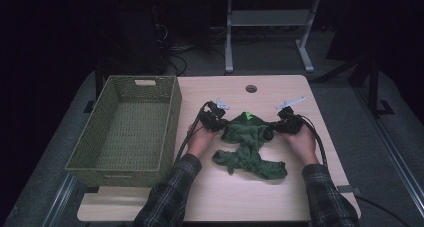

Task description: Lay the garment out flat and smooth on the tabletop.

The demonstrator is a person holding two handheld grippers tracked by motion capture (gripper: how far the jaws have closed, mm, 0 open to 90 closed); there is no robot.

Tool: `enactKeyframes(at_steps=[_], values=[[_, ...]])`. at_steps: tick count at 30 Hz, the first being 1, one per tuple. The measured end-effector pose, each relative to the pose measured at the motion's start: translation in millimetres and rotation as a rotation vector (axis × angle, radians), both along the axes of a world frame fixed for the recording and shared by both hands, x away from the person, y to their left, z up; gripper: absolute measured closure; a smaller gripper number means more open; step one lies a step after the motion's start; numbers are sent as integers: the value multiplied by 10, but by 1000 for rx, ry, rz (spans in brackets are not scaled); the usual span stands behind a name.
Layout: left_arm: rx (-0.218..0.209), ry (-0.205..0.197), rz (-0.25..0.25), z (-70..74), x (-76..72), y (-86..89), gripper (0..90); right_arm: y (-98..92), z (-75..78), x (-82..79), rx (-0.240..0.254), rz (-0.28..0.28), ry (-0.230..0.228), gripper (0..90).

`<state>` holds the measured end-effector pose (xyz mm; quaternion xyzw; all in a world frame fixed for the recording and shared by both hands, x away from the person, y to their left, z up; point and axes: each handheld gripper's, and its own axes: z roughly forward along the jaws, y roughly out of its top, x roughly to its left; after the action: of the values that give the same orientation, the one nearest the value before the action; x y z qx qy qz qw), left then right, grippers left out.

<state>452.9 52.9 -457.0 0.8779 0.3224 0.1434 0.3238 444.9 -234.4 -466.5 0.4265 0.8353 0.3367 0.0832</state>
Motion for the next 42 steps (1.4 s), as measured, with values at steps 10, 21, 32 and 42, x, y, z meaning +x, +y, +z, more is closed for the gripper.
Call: enactKeyframes(at_steps=[10, 21, 32, 42], values=[[-83, -12, -5, 322, -168, 124, 694, -135, 313, -79, 59, -63, -60, 608], [-102, 11, -104, 484, -754, 284, 537, -135, 563, -468, 44, -21, -98, 590], [-115, 3, -152, 357, -1321, 448, 273, -32, 536, -799, 65, -14, -126, 574], [-80, -7, -170, 100, -1766, 595, 133, 200, 592, -1033, 60, 41, -152, 582]])
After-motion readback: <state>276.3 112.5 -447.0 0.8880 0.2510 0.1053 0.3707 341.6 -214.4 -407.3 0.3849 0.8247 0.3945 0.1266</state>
